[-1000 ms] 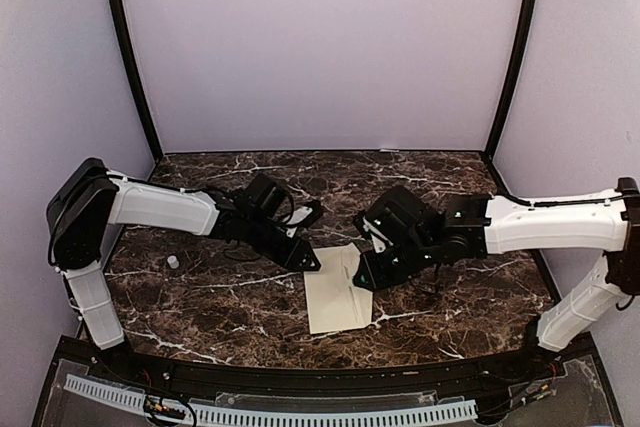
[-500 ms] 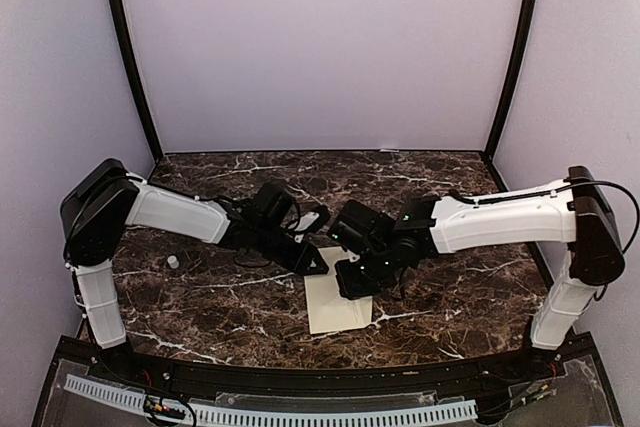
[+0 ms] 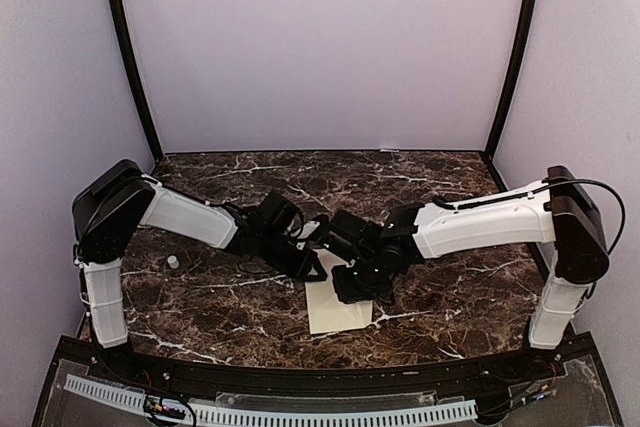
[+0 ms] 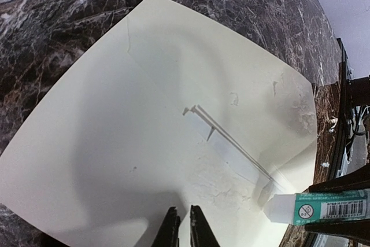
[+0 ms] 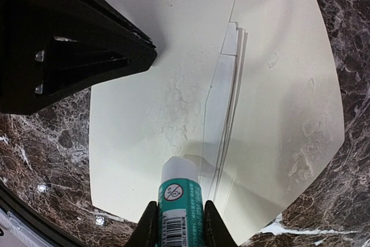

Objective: Place the letter into the envelope and seal it
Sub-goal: Paint the envelope at the center of the board.

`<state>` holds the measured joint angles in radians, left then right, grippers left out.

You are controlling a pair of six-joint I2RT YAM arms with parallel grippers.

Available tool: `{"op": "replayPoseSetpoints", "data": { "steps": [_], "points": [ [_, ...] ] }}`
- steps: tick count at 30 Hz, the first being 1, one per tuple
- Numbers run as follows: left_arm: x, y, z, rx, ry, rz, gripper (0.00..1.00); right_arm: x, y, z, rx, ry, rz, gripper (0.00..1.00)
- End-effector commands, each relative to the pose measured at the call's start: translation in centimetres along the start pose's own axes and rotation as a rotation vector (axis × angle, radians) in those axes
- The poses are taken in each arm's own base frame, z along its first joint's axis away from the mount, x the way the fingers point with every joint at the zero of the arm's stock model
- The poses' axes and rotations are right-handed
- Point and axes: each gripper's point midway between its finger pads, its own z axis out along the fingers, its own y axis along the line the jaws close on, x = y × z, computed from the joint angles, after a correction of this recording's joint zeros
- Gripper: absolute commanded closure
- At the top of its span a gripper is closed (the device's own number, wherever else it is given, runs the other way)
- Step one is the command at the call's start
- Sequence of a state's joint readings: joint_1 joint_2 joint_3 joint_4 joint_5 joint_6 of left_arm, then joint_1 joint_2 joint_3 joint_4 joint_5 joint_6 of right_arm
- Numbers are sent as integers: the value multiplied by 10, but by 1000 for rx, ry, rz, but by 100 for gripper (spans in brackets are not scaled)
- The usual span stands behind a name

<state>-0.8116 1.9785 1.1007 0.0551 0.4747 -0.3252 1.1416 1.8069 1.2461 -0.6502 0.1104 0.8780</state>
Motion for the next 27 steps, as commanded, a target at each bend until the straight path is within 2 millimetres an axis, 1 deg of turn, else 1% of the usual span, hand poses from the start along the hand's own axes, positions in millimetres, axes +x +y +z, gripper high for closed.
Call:
{"op": "replayPoseSetpoints", "data": {
  "steps": [1, 9, 18, 27],
  "points": [
    [18, 8, 9, -16, 64, -50, 91, -10, 6, 0, -11, -47, 37, 92],
    [18, 9, 10, -18, 68, -51, 94, -12, 9, 7, -38, -45, 41, 92],
    [17, 7, 10, -13, 67, -49, 94, -8, -1, 18, -3, -20, 55, 92],
    [15, 4, 9, -1, 65, -51, 94, -10, -10, 28, 30, -16, 87, 92]
  ]
}}
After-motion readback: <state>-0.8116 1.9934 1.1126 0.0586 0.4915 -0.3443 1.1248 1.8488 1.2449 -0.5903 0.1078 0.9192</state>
